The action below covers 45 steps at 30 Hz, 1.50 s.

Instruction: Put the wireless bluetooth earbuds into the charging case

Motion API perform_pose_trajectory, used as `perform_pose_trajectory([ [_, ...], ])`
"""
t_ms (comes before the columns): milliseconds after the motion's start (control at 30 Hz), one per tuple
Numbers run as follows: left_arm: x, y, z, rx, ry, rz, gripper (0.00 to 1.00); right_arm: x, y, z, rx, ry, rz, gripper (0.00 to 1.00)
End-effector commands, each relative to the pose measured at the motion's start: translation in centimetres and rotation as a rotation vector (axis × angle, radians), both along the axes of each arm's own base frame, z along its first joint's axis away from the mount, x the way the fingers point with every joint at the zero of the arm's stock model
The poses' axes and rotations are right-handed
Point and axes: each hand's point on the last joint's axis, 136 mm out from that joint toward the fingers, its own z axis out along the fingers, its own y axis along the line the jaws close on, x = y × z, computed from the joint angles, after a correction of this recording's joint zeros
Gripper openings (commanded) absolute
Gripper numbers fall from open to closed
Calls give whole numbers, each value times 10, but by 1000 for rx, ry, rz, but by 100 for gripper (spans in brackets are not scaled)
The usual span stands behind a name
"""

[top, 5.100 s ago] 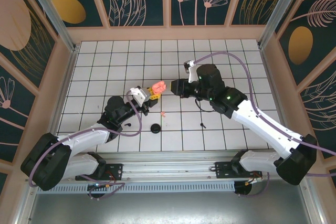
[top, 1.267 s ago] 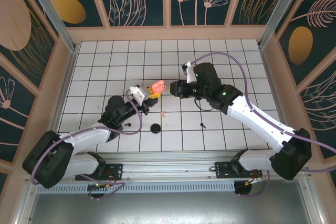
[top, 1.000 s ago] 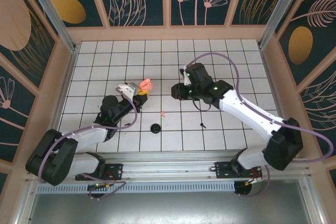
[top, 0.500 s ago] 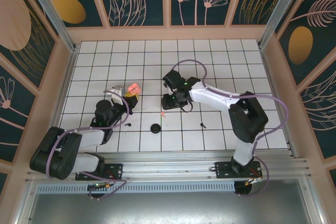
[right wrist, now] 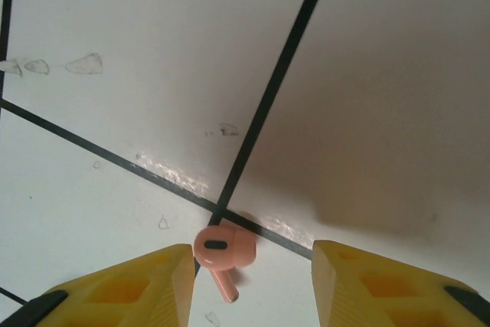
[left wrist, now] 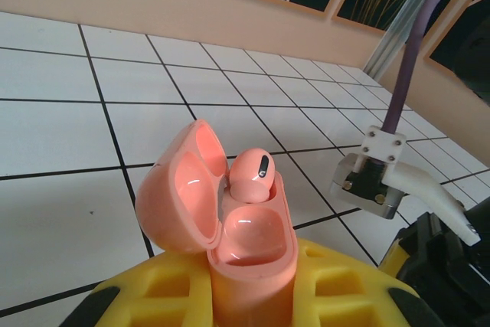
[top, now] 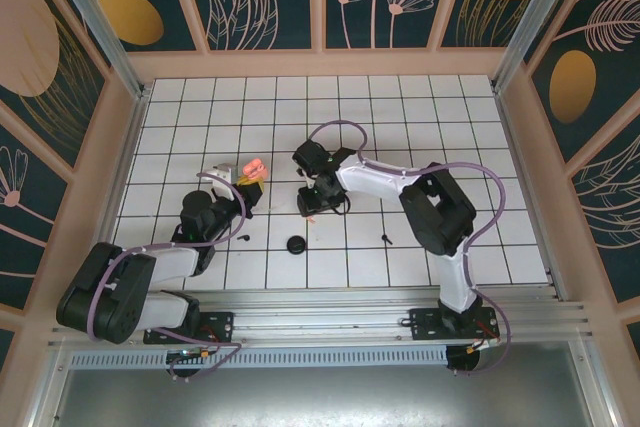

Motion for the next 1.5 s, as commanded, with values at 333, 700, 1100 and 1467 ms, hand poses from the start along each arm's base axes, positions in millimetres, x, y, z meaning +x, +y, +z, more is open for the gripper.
perform_pose_trajectory([
  [333, 4, 1, 15, 11, -48, 3, 10, -9, 6, -11, -68, 44, 49, 40],
  [700, 3, 0, 15, 17, -50, -3, 10, -13, 6, -20, -86, 68, 52, 29],
  [1100, 1, 0, 17, 36, -61, -13, 10, -8, 8, -4, -41, 15, 22, 24],
  [1467, -9, -20, 40, -18, -154, -141, 9, 27, 10, 87, 225, -282, -129, 24],
])
